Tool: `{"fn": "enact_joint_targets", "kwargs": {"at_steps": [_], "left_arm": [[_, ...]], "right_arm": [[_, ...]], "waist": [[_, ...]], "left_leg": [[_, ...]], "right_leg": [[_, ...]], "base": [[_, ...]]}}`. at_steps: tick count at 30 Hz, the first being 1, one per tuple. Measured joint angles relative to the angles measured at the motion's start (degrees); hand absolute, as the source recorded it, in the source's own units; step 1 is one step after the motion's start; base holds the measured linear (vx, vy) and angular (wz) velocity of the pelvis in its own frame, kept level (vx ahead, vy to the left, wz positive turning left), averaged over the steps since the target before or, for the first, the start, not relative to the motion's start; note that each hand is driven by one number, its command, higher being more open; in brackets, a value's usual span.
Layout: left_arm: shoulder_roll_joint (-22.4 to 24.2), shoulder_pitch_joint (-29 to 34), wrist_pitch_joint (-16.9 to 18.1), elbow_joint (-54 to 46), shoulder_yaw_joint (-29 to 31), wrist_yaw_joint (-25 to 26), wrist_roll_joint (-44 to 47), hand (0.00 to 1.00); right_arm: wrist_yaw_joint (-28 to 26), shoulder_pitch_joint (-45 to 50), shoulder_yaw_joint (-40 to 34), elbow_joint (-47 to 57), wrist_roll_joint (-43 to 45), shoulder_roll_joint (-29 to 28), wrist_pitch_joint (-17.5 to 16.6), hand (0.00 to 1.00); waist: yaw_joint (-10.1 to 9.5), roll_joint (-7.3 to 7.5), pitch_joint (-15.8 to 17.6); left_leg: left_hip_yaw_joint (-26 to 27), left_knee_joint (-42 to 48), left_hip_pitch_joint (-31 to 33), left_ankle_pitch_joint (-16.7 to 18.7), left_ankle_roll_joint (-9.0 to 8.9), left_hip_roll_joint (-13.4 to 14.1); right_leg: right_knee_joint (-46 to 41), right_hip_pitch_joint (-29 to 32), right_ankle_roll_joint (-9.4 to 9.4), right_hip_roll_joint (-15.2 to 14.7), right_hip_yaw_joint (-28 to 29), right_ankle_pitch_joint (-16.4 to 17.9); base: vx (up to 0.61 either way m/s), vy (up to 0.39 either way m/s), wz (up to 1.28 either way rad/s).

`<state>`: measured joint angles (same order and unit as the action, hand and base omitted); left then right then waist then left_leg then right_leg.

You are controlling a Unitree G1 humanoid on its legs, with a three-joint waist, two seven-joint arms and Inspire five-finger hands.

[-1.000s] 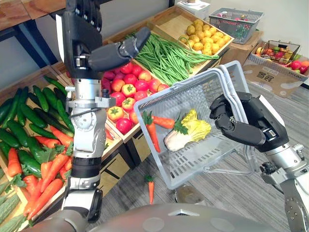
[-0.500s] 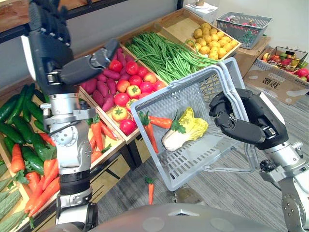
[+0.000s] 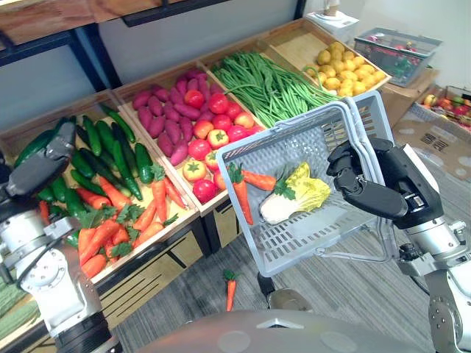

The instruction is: Pick vegetable in the basket

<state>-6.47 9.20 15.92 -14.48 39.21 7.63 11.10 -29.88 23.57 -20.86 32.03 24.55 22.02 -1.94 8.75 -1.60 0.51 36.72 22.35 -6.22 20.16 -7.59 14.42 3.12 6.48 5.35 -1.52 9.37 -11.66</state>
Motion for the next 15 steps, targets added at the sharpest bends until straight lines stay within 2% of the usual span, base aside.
{"fn": "enact_joint_targets", "kwargs": {"at_steps": [1,5,8,15], "left_arm": [[0.07,0.41,0.00,2.76,1.77,0.91,0.01,1.00],[0.38,0.42,0.02,9.13,6.64,3.92,2.71,1.00],[0.47,0.31,0.07,16.94,11.81,8.83,3.28,1.00],[0.58,0.46,0.20,30.87,21.58,13.74,11.71,1.00]], "right_arm": [[0.12,0.00,0.00,-0.50,0.00,0.02,0.00,0.00],[0.24,-0.28,0.29,-1.57,0.03,0.34,0.00,0.00],[0.54,-0.60,1.03,-3.31,0.06,0.97,0.00,0.00],[1.99,-0.94,2.92,-5.27,0.34,0.97,-0.02,0.00]], "waist": [[-0.69,0.53,-0.05],[-1.12,1.61,-0.02],[-1.80,2.51,-0.20],[-4.03,3.28,-0.53]], "left_leg": [[-0.66,-0.70,0.10,-0.51,0.06,-0.55],[-3.88,-1.40,1.57,-1.50,0.40,-1.10],[-6.69,-2.58,1.89,-2.56,0.38,-1.70],[-11.10,-4.02,2.99,-4.08,0.32,-2.02]], "right_leg": [[0.05,-0.14,-0.08,-0.41,-0.79,0.06],[0.22,-0.63,-0.47,-1.39,-3.76,0.36],[0.92,-1.99,-0.77,-1.99,-6.60,0.59],[1.29,-3.35,-1.16,-2.60,-10.84,1.37]], "base": [[0.00,-0.018,0.31],[-0.01,-0.022,0.44],[0.00,-0.028,0.44],[0.00,-0.019,0.34]]}}
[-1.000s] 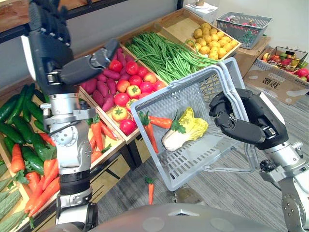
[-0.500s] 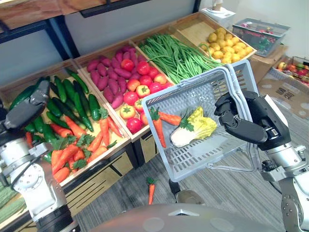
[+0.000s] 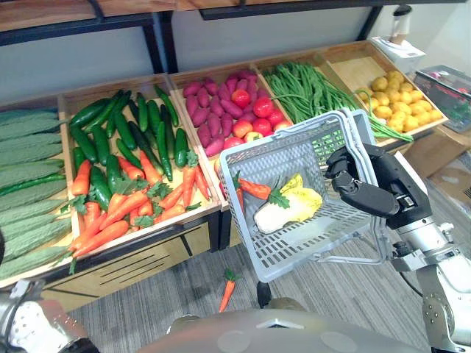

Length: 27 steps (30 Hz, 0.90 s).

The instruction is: Pick vegetable in the basket

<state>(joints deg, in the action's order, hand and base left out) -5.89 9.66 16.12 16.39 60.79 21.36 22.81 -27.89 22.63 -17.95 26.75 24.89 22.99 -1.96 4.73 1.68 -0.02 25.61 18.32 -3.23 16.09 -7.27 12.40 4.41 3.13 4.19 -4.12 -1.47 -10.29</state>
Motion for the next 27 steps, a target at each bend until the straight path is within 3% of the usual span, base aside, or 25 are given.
{"fn": "enact_joint_targets", "kwargs": {"at_steps": [7,15,22,27], "left_arm": [[0.85,2.29,0.05,15.78,5.99,0.62,3.28,1.00],[6.29,3.77,-2.55,30.63,4.72,-3.54,4.06,1.00],[9.21,4.35,-4.79,34.68,-5.07,-7.45,2.69,1.00],[9.21,4.07,-4.83,34.72,-14.04,-10.80,-0.89,1.00]], "right_arm": [[1.61,0.08,1.72,-0.02,0.06,-0.32,-0.03,0.00],[2.33,2.02,1.79,-0.01,0.11,-2.17,-0.12,0.00],[3.70,5.08,1.79,0.00,0.23,-3.07,-0.42,0.00],[4.18,5.85,1.79,0.00,0.33,-3.14,-0.64,0.00]], "waist": [[-0.90,0.01,0.27],[-0.93,1.10,0.89],[-1.18,1.38,1.00],[-0.15,1.05,1.26]], "left_leg": [[-0.81,-2.01,-1.31,-1.20,-0.08,-0.52],[-0.76,-3.71,-2.29,-2.06,-0.04,-0.96],[-0.83,-4.24,-2.21,-2.10,-0.11,-0.92],[-1.30,-4.46,-2.06,-2.15,-0.12,-0.94]], "right_leg": [[0.01,-1.21,-0.05,-0.25,-1.13,0.39],[0.01,-1.56,0.06,-0.57,-1.44,0.78],[0.01,-1.40,0.21,-0.70,-1.67,0.98],[-0.01,-1.53,0.32,-0.89,-2.29,1.34]], "base": [[0.00,-0.004,0.07],[-0.03,-0.007,0.01],[0.00,0.000,0.01],[0.01,0.001,0.06]]}}
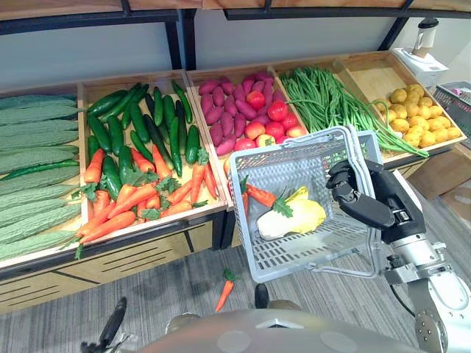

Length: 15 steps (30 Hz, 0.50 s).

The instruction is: Pick vegetable in the basket

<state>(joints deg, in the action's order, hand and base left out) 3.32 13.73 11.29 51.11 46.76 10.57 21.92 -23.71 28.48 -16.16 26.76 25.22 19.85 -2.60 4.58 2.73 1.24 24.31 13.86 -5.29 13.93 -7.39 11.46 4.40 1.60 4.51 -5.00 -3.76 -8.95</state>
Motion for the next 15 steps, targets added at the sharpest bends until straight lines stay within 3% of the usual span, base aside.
{"fn": "enact_joint_targets", "kwargs": {"at_steps": [6,15], "left_arm": [[-0.01,-0.56,0.00,0.00,-6.14,-2.00,-1.23,1.00],[-0.08,0.29,-0.02,0.01,-6.21,-1.76,-3.56,1.00]], "right_arm": [[0.00,0.72,0.00,0.00,1.04,-1.11,0.00,0.00],[-0.61,2.98,-3.52,0.00,3.33,-4.26,0.03,0.00]], "waist": [[0.39,0.03,1.13],[0.71,0.06,2.00]], "left_leg": [[-0.16,0.51,-0.10,0.38,-0.13,0.11],[2.28,7.29,-0.12,4.79,0.56,1.69]], "right_leg": [[-0.12,-0.31,0.13,0.17,-0.15,0.33],[-5.40,1.33,1.10,0.91,3.00,2.34]], "base": [[0.00,-0.002,0.02],[-0.04,0.040,-0.16]]}}
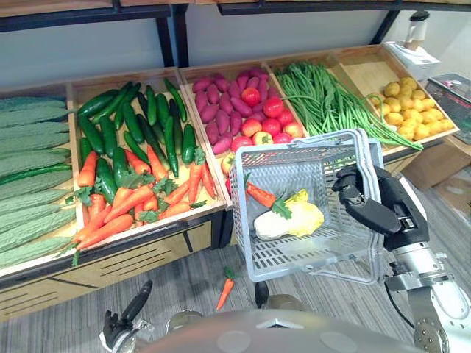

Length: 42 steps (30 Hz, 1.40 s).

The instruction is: Pick vegetable in the basket

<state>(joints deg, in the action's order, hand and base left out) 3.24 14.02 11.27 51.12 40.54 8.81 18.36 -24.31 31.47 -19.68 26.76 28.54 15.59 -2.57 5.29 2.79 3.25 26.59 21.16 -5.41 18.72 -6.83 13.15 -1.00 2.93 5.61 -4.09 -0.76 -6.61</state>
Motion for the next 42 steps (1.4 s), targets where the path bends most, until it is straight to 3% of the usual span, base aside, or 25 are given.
{"fn": "enact_joint_targets", "kwargs": {"at_steps": [8,9,10,11,12,13,14,16,19,20,21,22,24,25,27,28,29,31,34,35,36,38,39,41,42], "left_arm": [[-3.57,-1.83,0.00,-0.08,0.30,1.58,-3.10,1.00],[-3.93,-2.32,0.00,-0.07,-0.13,1.70,-3.29,1.00],[-4.69,-3.35,0.00,-0.08,-1.52,1.80,-3.27,1.00],[-5.05,-3.98,0.00,-0.07,-2.13,1.81,-3.29,1.00],[-5.14,-5.22,0.00,-0.07,-3.74,1.78,-3.24,1.00],[-5.28,-5.73,0.26,-0.34,-4.89,1.71,-3.18,1.00],[-5.37,-6.04,0.38,-0.76,-5.37,1.76,-3.05,1.00],[-5.34,-5.86,0.49,-1.41,-6.08,2.69,-1.74,1.00],[-5.48,-2.70,1.02,-2.39,-6.51,2.17,-0.07,1.00],[-5.43,-2.60,1.02,-2.24,-6.42,2.17,0.40,1.00],[-5.07,-2.65,0.89,-1.69,-6.46,2.15,1.14,1.00],[-4.45,-2.43,0.95,-1.61,-6.43,1.99,1.98,1.00],[-3.79,-2.87,1.22,-1.69,-6.44,1.61,2.38,1.00],[-3.34,-2.86,1.22,-1.60,-6.42,1.44,2.39,1.00],[-2.16,-2.82,1.16,-0.46,-5.89,1.41,2.83,1.00],[-1.66,-2.80,1.13,0.52,-5.22,1.43,3.49,1.00],[-1.58,-2.78,1.14,1.00,-4.30,1.42,3.83,1.00],[-1.33,-2.88,1.15,2.26,-4.02,1.12,4.04,1.00],[-0.83,-2.61,1.21,2.75,-3.96,1.04,4.01,1.00],[-0.81,-2.42,1.21,2.78,-4.03,1.05,4.02,1.00],[-0.95,-2.18,1.07,3.03,-4.22,0.95,3.79,1.00],[-1.14,-2.32,1.10,3.01,-4.20,0.92,3.76,1.00],[-1.40,-2.40,1.11,3.00,-4.37,0.90,3.77,1.00],[-1.32,-2.38,1.17,2.83,-4.81,0.98,3.91,1.00],[-1.49,-2.15,1.33,2.42,-4.76,0.81,4.01,1.00]], "right_arm": [[2.16,0.68,-10.44,0.00,2.42,-6.88,0.04,0.00],[2.50,0.61,-10.54,0.00,2.43,-7.12,0.04,0.00],[3.26,0.50,-10.56,-0.01,2.43,-7.25,0.05,0.00],[3.55,0.33,-10.54,-0.04,2.43,-7.30,0.05,0.00],[3.93,-0.25,-10.44,-0.39,2.42,-7.25,0.06,0.00],[4.35,-1.30,-9.50,-0.84,2.42,-7.08,0.05,0.00],[4.71,-1.86,-8.72,-1.11,2.43,-6.78,0.05,0.00],[6.01,-4.45,-4.53,-2.81,3.37,-5.86,-0.01,0.00],[6.51,-10.64,4.71,-7.78,5.91,-2.78,-0.21,0.00],[6.73,-12.38,6.84,-8.79,6.13,-1.86,-0.21,0.00],[7.12,-14.22,9.69,-9.82,6.13,-0.44,-0.20,0.00],[7.30,-15.53,13.01,-11.09,6.14,0.61,-0.20,0.00],[7.31,-15.81,15.49,-11.28,6.34,0.69,-0.21,0.00],[7.30,-15.97,16.76,-11.69,6.79,1.09,-0.21,0.00],[7.31,-16.13,18.58,-12.51,6.87,2.87,-0.18,0.00],[7.32,-15.97,18.98,-12.94,6.87,3.51,-0.08,0.00],[7.31,-15.27,19.16,-12.94,6.88,3.60,0.02,0.00],[7.22,-14.94,19.00,-12.85,7.97,3.78,0.00,0.00],[7.27,-13.99,18.45,-12.68,8.86,3.83,-0.06,0.00],[7.26,-13.74,18.42,-12.54,8.86,3.89,-0.06,0.00],[6.87,-11.35,18.14,-10.62,8.90,3.15,-0.05,0.00],[6.23,-9.98,17.30,-8.37,8.90,3.15,-0.08,0.00],[5.92,-9.60,16.80,-6.84,8.90,3.15,-0.11,0.00],[5.76,-9.55,16.67,-5.69,8.90,3.12,-0.14,0.00],[5.65,-9.84,17.15,-5.64,8.90,2.95,-0.26,0.00]], "waist": [[4.52,1.83,1.66],[4.54,1.84,1.91],[4.46,1.73,2.54],[4.47,1.65,2.99],[4.37,0.62,3.57],[4.32,-0.52,4.11],[4.28,-0.21,4.15],[3.65,-0.51,4.39],[0.90,1.69,3.11],[0.22,1.96,3.02],[-0.44,0.92,3.25],[-1.29,-0.17,2.93],[-1.85,0.19,2.58],[-1.82,0.62,2.48],[-1.94,0.63,2.42],[-1.83,0.39,2.40],[-1.96,0.62,2.51],[-2.12,1.94,2.43],[-2.43,1.91,2.68],[-2.59,1.51,2.82],[-2.98,2.02,2.56],[-2.17,2.42,2.46],[-1.53,2.31,2.52],[-1.69,2.29,2.57],[-2.70,2.59,2.42]], "left_leg": [[8.49,7.20,-0.07,4.26,1.33,1.36],[9.50,8.13,-0.02,4.83,1.47,1.60],[11.35,9.75,0.10,5.65,2.16,2.47],[12.30,9.97,-0.05,5.83,2.63,2.46],[14.33,9.36,-0.04,5.36,4.03,2.66],[17.22,8.12,0.08,4.52,4.94,2.86],[18.38,7.73,0.01,4.30,4.95,2.90],[22.87,7.21,-0.29,3.79,4.91,3.55],[30.30,10.11,-0.93,3.98,4.99,5.12],[31.42,11.68,-0.75,4.22,4.90,6.14],[32.22,13.21,-0.16,4.35,4.87,7.96],[33.43,11.93,-0.20,3.68,4.28,9.13],[36.02,9.51,-1.03,2.08,2.63,8.83],[36.86,8.85,-1.59,1.19,2.88,8.24],[37.69,8.56,-2.85,-0.64,3.91,7.81],[37.30,10.44,-3.29,-2.21,4.87,9.42],[36.66,16.97,-2.27,-4.18,7.65,13.68],[35.85,16.10,0.01,-1.08,3.57,14.39],[39.09,10.35,2.06,-2.03,5.51,15.23],[39.02,9.32,1.96,-4.47,5.40,15.43],[38.58,10.31,-0.75,-5.74,3.51,15.51],[38.12,11.73,-1.15,-5.75,3.52,15.69],[36.77,13.28,-1.57,-5.99,3.91,15.79],[28.55,16.44,-1.79,-7.49,6.57,15.60],[14.63,20.67,1.45,-8.82,12.47,13.68]], "right_leg": [[-4.33,5.05,1.28,1.26,8.78,-1.08],[-4.55,5.57,1.20,1.52,9.49,-1.32],[-5.15,6.71,-0.73,1.58,9.30,-0.90],[-5.73,7.40,-3.15,0.80,6.85,0.26],[-7.79,9.09,-9.07,-1.18,-0.54,4.45],[-12.01,11.70,-10.81,-3.84,-7.55,5.78],[-16.28,13.04,-11.07,-5.40,-11.15,5.98],[-30.06,12.33,-12.19,-10.41,-23.29,11.15],[-34.17,7.55,-10.86,-15.08,-35.26,19.96],[-33.51,7.90,-10.85,-14.54,-37.37,19.58],[-31.17,7.99,-9.81,-12.17,-38.48,18.50],[-25.98,8.04,-8.71,-7.86,-37.98,17.14],[-24.64,9.29,-8.88,-7.15,-38.34,17.48],[-25.36,10.34,-9.05,-7.36,-38.37,17.61],[-23.15,9.40,-9.14,-5.72,-37.48,17.54],[-19.68,7.84,-9.78,-3.44,-36.41,16.44],[-14.54,5.10,-10.40,-0.43,-35.24,14.44],[-7.54,2.34,-10.57,1.75,-33.02,11.48],[-2.36,-0.75,-10.18,4.73,-28.95,9.05],[-2.15,-1.51,-10.03,5.51,-28.05,8.95],[-0.82,-2.66,-9.07,5.99,-24.18,8.35],[-0.17,-3.10,-8.65,6.11,-23.00,7.96],[0.59,-3.46,-8.49,6.39,-21.33,7.48],[1.31,-5.04,-8.56,7.15,-17.02,6.88],[0.96,-6.05,-8.77,6.88,-12.30,6.84]], "base": [[-0.07,0.086,-0.52],[-0.14,0.063,-0.78],[-0.13,0.044,-0.63],[-0.17,0.085,-0.79],[-0.15,0.103,-0.82],[-0.12,0.114,-0.87],[-0.06,0.110,-0.98],[-0.01,0.059,-0.97],[0.04,-0.058,-1.39],[0.07,-0.157,-1.48],[0.07,-0.179,-1.40],[0.06,-0.169,-1.21],[0.07,-0.136,-0.85],[0.12,-0.165,-0.85],[0.13,-0.143,-0.75],[0.15,-0.143,-0.60],[0.13,-0.152,-0.61],[0.05,-0.075,-0.58],[0.05,0.030,-0.65],[0.12,0.131,-1.17],[0.11,0.108,-0.95],[0.09,0.092,-0.70],[0.08,0.093,-0.88],[0.08,0.091,-1.27],[0.07,0.133,-1.36]]}}
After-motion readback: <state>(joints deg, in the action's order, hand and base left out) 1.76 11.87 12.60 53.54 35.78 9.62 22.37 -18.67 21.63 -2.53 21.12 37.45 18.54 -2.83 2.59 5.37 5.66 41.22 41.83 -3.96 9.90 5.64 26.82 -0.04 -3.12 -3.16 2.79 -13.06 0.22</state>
